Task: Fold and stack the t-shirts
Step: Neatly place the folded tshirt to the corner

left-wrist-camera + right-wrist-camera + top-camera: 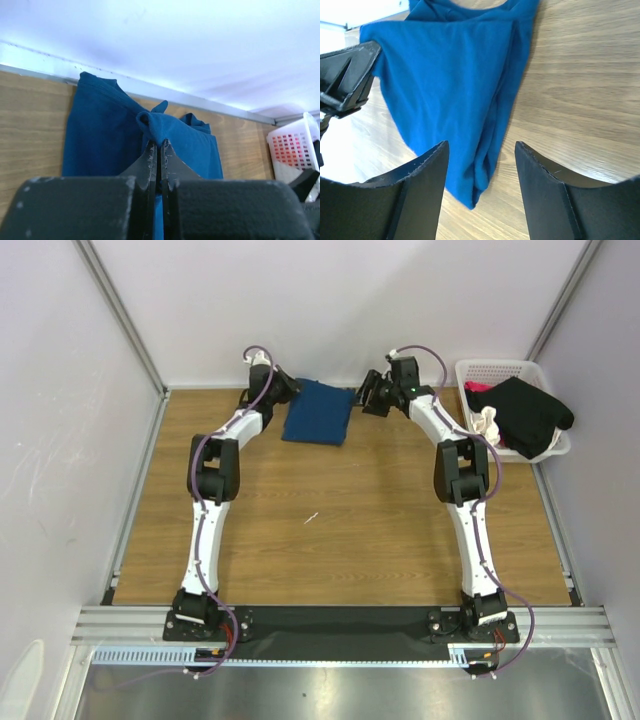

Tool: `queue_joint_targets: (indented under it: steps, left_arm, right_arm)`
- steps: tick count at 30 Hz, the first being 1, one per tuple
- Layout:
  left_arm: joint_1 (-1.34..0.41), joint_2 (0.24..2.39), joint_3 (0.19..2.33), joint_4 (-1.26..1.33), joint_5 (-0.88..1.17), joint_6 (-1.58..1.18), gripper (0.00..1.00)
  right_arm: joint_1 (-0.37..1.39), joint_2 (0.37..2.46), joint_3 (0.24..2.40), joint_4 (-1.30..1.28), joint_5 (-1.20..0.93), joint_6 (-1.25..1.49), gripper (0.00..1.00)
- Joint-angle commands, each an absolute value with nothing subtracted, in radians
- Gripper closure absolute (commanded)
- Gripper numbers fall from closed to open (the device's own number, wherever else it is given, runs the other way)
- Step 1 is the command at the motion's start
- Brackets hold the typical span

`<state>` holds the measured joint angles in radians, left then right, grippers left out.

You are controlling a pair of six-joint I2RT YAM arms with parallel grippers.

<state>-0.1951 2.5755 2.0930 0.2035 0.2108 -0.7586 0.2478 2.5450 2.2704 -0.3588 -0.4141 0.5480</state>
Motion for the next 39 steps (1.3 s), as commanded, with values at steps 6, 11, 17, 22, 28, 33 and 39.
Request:
queue_joint_targets:
  steps: [6,11,17,22,28,33,39]
  left_arm:
    - [-0.183,2.628,2.25,0.215,0.15,-0.775,1.0]
    - [-0.172,2.625,2.23,0.146,0.017,-0.796,0.98]
    - [-0.141,2.596,2.204,0.12,0.009,-0.738,0.1]
    - [-0.118,2.563,2.22,0.078,0.168,-0.553,0.01]
    - [-0.124,2.537,2.162,-0.023,0.324,-0.445,0.07]
    - [-0.155,2.54,2.114,-0.038,0.319,-0.462,0.09]
    - [-0.163,2.592,2.21,-0.127,0.273,-0.523,0.24]
  right_arm:
    - [0.271,2.529,2.293,-0.302,-0.442,0.577,0.39]
    - [0.278,2.528,2.304,-0.325,-0.433,0.572,0.39]
    - [0.279,2.513,2.301,-0.344,-0.431,0.561,0.37]
    - [0.279,2.481,2.283,-0.368,-0.434,0.548,0.37]
    - [0.279,2.45,2.23,-0.357,-0.428,0.545,0.37]
    - [0.279,2.453,2.233,-0.362,-0.437,0.554,0.38]
    - [0.281,2.428,2.214,-0.385,-0.434,0.537,0.38]
